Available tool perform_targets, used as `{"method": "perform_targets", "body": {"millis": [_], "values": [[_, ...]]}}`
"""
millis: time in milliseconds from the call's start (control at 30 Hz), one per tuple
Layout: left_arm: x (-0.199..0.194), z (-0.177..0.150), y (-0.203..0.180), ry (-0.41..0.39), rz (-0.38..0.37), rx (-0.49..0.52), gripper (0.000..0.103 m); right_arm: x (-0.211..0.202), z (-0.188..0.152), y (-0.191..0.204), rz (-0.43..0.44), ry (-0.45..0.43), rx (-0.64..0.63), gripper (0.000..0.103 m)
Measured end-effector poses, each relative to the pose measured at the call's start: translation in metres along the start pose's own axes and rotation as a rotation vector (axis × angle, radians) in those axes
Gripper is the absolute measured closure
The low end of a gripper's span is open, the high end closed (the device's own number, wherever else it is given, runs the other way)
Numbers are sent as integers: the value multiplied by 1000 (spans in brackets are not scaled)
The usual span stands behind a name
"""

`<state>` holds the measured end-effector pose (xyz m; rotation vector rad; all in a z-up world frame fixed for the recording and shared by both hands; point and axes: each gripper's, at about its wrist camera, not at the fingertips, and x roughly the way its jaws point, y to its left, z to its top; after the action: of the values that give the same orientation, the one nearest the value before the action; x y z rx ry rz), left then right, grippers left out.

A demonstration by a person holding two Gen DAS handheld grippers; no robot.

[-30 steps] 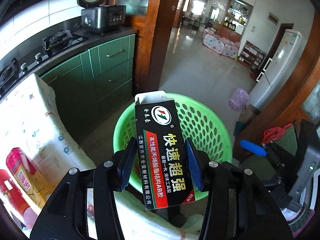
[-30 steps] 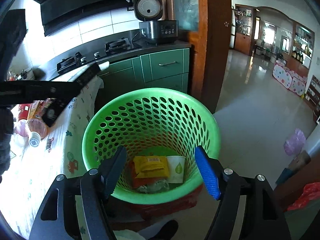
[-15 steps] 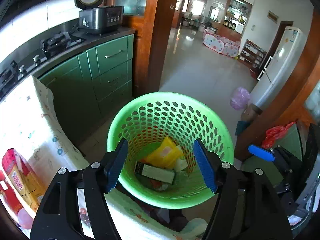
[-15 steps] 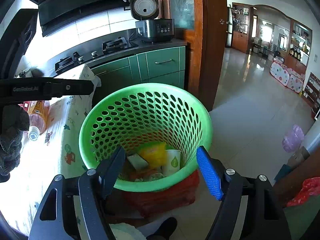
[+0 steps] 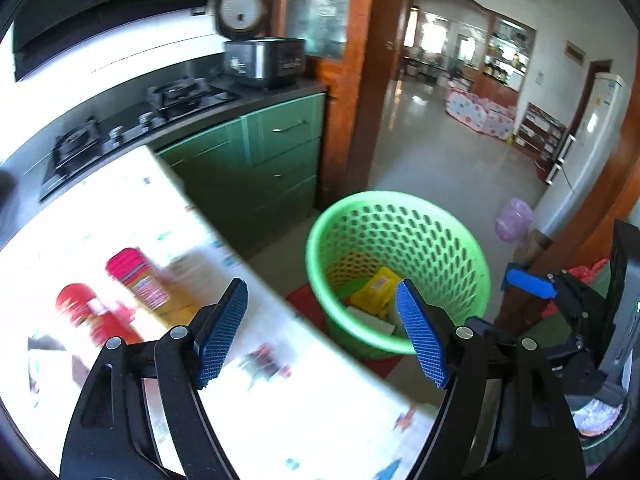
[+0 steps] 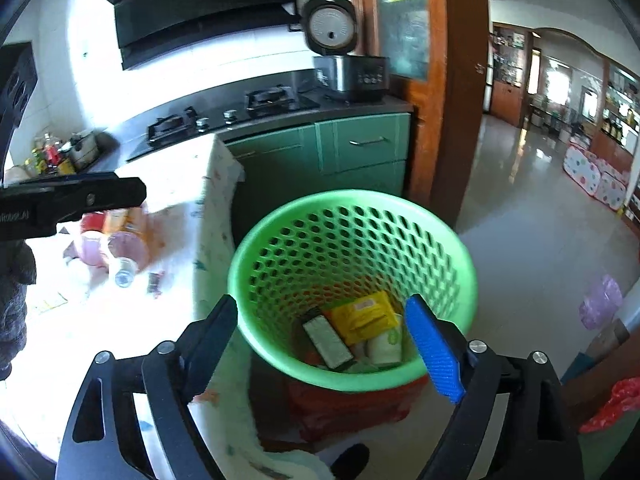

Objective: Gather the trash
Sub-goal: 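Move both tools back toward the table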

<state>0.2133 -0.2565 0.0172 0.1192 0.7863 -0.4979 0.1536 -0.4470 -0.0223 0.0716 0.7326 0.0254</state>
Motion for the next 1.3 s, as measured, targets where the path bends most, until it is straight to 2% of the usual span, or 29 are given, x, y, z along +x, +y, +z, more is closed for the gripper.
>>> {"method": "perform_targets", "body": {"millis": [367, 600, 767, 900, 1033, 1300], "values": [[-63, -46, 110, -23, 192, -142, 23, -2, 13, 69, 89, -18, -99, 20], [-85, -72, 181, -10, 262, -246, 23, 2, 18, 103, 131, -12, -143, 20], [-85, -90, 227, 28, 246, -321, 33, 3, 18, 121, 155, -9, -170, 20], [-75, -102, 254, 71, 202, -363, 36, 2, 16, 134, 175, -4, -186, 20], [-63, -111, 264, 103, 171, -375, 37, 1, 13, 147, 190, 6, -209, 20], [-53, -119, 268, 125, 112, -378, 49, 4, 12, 160, 196, 15, -232, 20]]}}
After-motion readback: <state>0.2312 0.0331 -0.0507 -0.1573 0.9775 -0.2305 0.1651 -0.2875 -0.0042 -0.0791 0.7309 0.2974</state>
